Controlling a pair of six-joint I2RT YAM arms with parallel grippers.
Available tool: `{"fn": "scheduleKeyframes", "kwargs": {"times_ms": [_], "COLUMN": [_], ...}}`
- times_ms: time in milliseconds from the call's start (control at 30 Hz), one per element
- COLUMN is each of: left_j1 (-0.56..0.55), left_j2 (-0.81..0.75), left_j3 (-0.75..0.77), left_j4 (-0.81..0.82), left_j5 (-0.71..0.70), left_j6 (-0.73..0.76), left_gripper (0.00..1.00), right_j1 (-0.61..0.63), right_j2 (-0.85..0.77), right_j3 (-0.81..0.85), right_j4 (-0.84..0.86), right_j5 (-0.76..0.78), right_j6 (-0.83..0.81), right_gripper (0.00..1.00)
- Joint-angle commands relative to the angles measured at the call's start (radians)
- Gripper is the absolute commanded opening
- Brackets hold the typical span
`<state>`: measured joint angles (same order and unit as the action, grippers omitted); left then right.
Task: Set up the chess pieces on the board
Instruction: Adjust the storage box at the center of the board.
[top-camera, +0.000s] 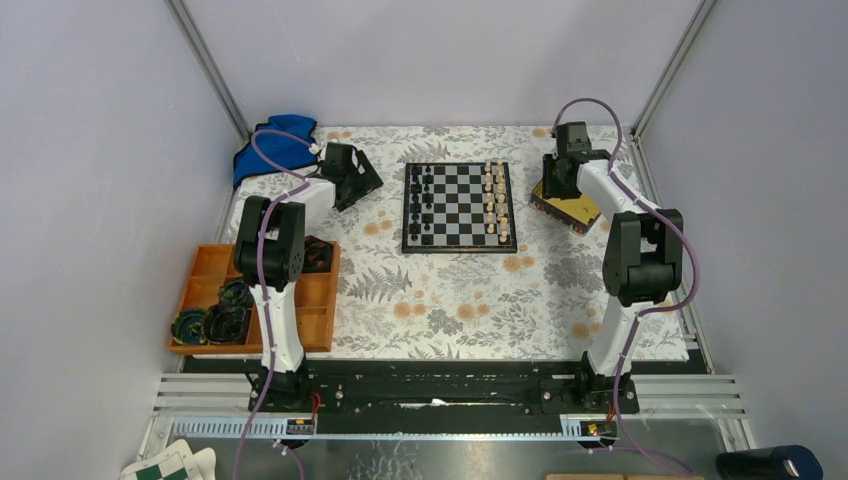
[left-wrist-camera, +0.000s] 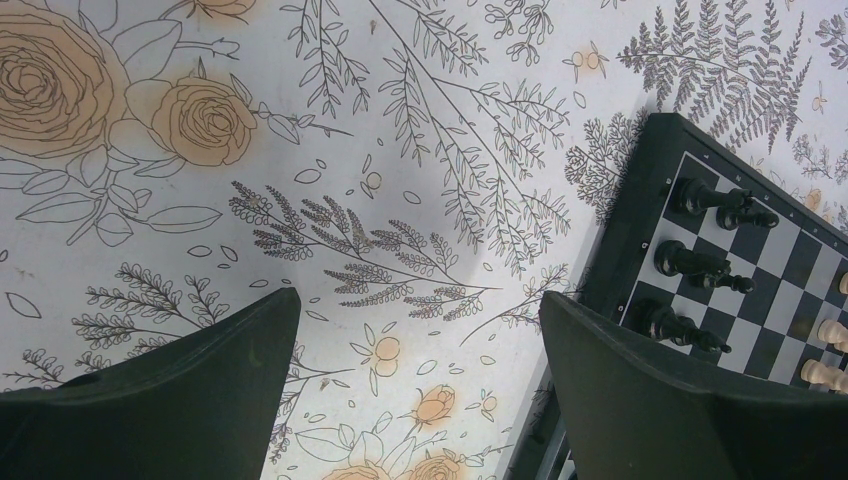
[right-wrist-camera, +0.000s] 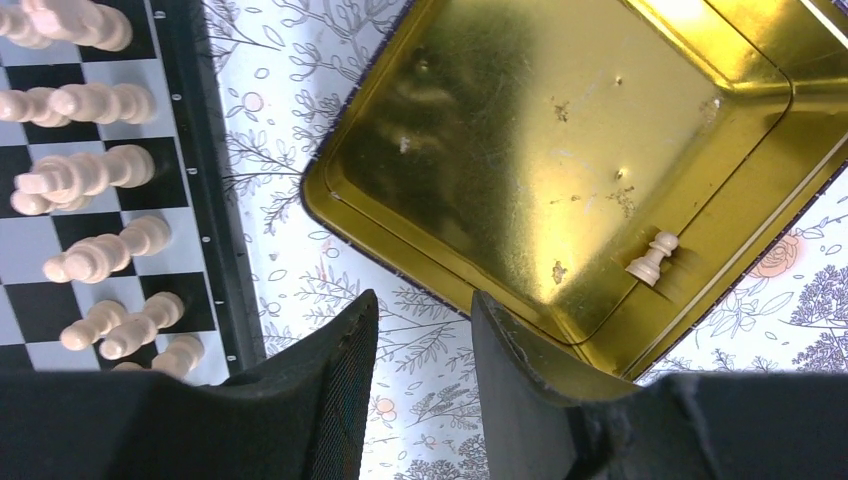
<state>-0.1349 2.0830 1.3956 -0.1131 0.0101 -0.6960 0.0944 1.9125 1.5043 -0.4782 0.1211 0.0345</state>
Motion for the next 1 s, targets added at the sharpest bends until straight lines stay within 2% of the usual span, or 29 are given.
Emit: {"fn": "scheduleKeyframes", "kwargs": {"times_ms": [0,500,767,967], "left_j1": [0.000,0.001,0.004,0.004], "left_j2": [0.055,0.058,0.064,0.069], "left_j3": [-0.035,-0.031,-0.021,-0.016], "left_j4": [-0.120,-0.120,-0.123,-0.123], "left_j5": [0.009,0.008,0.015,0.018], "left_j6": [0.000,-0.003,-0.007,-0.004], "left_gripper": [0.99,0.99,0.99,0.99], "right_j1": [-0.022,-0.024,-0.023,-0.023], "right_j2": [0.024,0.078,0.115,0.134], "right_j3": [0.027,0.011,0.025,0.059], "right_j4": [-0.009,-0.014,-0.024,-0.029], "right_j5": [-0.016,-0.072,-0.057,-0.039], "right_j6": [-0.002,0.009,0.023,0.041], "right_gripper": [0.46,0.45,0.32,0.28]}}
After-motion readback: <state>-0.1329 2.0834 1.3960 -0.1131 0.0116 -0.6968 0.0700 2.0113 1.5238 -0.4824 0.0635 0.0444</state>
